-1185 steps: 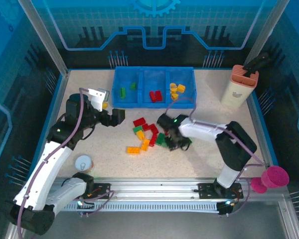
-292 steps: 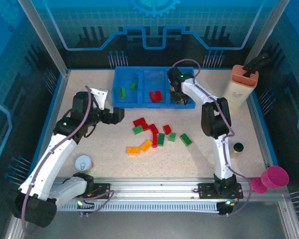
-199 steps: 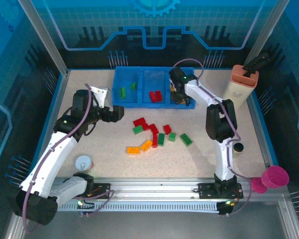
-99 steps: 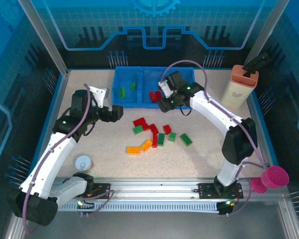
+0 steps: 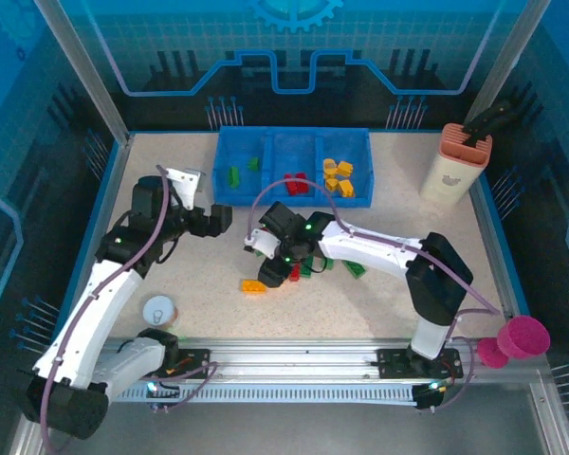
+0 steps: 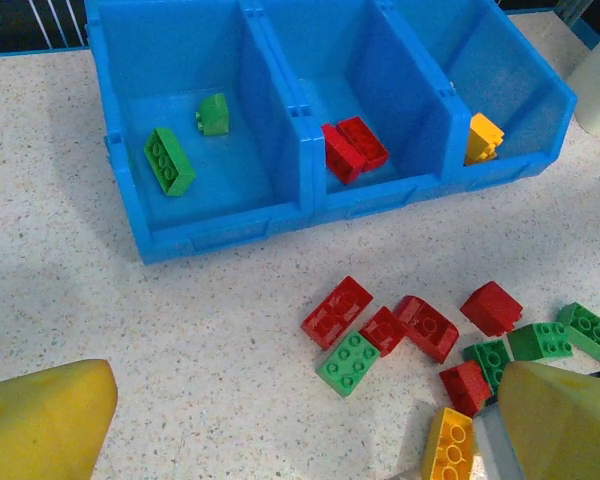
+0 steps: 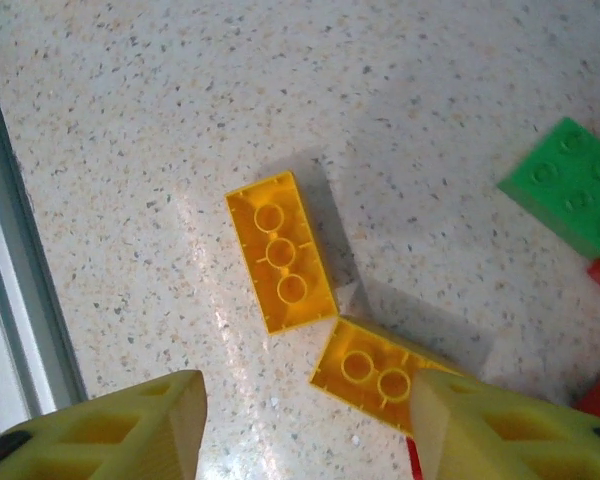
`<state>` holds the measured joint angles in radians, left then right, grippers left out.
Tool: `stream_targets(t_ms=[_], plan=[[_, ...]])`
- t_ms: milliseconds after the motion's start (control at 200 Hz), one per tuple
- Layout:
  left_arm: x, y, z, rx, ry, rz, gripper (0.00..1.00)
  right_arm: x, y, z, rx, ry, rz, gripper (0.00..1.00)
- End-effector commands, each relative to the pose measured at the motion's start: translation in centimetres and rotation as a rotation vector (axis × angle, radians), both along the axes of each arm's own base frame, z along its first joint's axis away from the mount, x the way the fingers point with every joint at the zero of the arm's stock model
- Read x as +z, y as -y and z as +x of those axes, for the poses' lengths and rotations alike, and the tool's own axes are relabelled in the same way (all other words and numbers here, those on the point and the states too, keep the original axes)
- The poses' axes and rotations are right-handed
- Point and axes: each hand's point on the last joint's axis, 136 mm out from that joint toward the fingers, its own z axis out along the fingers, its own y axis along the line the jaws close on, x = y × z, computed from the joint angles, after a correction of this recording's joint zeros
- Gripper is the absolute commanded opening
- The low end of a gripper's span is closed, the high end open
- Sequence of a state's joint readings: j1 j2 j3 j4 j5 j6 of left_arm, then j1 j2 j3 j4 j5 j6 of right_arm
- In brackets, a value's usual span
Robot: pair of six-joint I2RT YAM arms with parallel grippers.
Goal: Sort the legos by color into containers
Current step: Pick up the lego from the bottom-center of the table.
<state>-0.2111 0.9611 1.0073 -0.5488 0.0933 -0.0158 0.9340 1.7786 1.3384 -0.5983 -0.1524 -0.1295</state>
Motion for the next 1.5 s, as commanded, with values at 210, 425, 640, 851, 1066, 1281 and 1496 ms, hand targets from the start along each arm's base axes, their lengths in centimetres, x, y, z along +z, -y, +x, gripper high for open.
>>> stream_targets(t_ms=[210, 425, 640, 851, 1066, 1281, 1496], plan=[[-0.3, -0.8, -0.7, 0.01, 0.006, 0.035, 0.99, -2.3, -5.0, -3.0, 0.313, 0.138, 0.023, 0.59], [-0.4, -0.9, -0.7, 0.01, 0.008, 0.041, 0.99, -4.7, -5.3, -2.8, 0.33, 0.206, -0.043, 0.61], [-0.7, -1.1, -0.6, 0.016, 0.0, 0.052, 0.99, -6.1, -5.2, -2.0, 0.34, 0.245, -0.086, 0.63], [-1.0, -1.2, -0.6, 0.022, -0.005, 0.065, 0.99, -7.9, -4.4, -1.8, 0.366, 0.263, -0.15, 0.58], [-1.3, -1.3, -0.7, 0.022, -0.012, 0.067, 0.99, -9.3, -3.6, -1.1, 0.361, 0.287, -0.213, 0.39], [-1.3, -1.3, -0.6, 0.023, -0.014, 0.067, 0.99, -9.0, -2.5, 0.0, 0.328, 0.328, -0.255, 0.25], [-1.5, -1.3, -0.5, 0.021, -0.018, 0.068, 0.99, -3.3, 0.9, 3.4, 0.155, 0.362, -0.213, 0.15]])
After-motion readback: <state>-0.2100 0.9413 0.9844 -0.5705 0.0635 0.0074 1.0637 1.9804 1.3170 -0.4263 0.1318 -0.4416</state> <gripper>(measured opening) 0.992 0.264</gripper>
